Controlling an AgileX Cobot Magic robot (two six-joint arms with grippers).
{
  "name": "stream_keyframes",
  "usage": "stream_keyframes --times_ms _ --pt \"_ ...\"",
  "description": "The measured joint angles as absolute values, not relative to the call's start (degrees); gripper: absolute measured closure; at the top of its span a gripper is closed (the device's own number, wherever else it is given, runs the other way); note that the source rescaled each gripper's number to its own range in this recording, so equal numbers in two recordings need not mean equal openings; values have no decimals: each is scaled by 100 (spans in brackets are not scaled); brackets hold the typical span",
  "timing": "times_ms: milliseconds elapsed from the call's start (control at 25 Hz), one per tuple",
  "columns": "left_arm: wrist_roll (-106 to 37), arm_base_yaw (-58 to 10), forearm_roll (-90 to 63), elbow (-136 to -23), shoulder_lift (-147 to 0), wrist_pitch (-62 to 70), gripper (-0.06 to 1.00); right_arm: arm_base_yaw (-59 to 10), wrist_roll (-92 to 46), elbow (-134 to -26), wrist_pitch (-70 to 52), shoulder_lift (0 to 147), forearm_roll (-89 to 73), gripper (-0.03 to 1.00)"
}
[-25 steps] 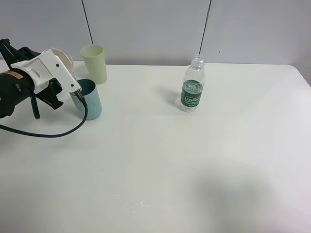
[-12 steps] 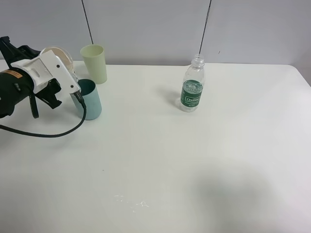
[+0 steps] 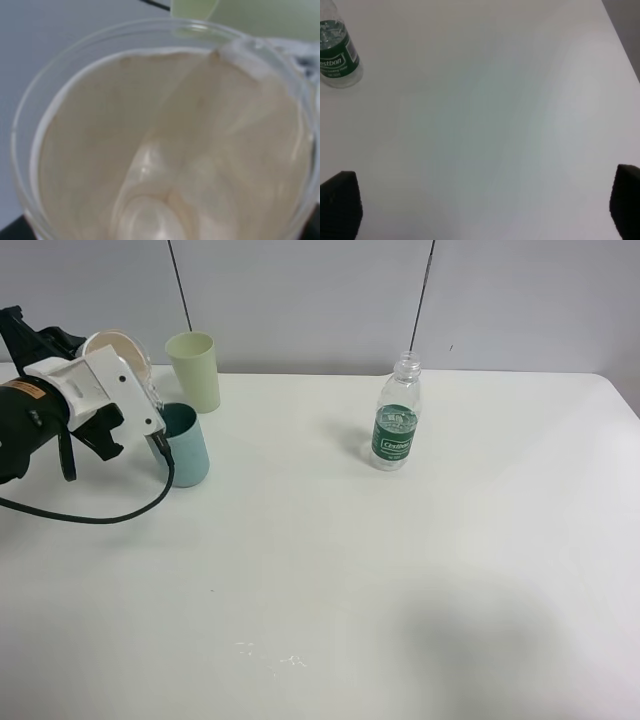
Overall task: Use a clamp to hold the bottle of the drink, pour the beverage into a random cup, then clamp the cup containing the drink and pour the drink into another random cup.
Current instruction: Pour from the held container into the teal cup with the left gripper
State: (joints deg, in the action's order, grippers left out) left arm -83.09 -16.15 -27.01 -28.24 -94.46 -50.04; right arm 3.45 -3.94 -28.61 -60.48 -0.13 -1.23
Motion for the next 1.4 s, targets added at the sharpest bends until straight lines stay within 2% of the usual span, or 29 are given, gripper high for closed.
stream_keyframes --times_ms 1400 --pt "-9215 -1615 -2668 -2824 -9441 -5086 91 345 -399 -2861 -6048 -13 -123 -3"
